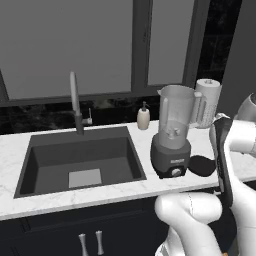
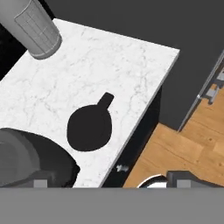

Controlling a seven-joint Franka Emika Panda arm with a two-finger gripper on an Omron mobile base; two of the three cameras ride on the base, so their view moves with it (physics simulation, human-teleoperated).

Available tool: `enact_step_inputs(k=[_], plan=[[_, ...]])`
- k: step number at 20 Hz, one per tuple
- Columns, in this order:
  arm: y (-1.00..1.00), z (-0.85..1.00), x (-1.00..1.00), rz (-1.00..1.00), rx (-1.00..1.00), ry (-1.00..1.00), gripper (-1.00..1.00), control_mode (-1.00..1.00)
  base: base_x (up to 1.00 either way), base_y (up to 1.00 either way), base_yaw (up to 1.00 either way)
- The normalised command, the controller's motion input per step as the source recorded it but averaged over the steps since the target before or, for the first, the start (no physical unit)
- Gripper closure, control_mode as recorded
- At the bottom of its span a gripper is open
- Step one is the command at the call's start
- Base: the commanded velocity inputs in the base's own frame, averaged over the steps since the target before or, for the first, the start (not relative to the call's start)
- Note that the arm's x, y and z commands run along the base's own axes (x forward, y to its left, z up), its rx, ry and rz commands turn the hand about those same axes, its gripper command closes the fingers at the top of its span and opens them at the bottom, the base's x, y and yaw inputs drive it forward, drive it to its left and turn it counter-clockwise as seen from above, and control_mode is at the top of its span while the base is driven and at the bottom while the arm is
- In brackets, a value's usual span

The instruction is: Close the lid blender by securely placing the lid on top.

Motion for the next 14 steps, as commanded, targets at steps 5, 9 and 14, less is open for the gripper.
enact_step_inputs(k=[5,9,14], plan=[[-0.50,-0.53,0.53,-0.36,0.16,0.15,-1.00,-1.00,0.00,0.00,0.00],[-0.46,-0.60,0.54,-0.13,0.28,0.07,-1.00,-1.00,0.00,0.00,0.00],[-0.41,-0.58,0.38,-0.09,0.30,0.01,-1.00,-1.00,0.00,0.00,0.00]])
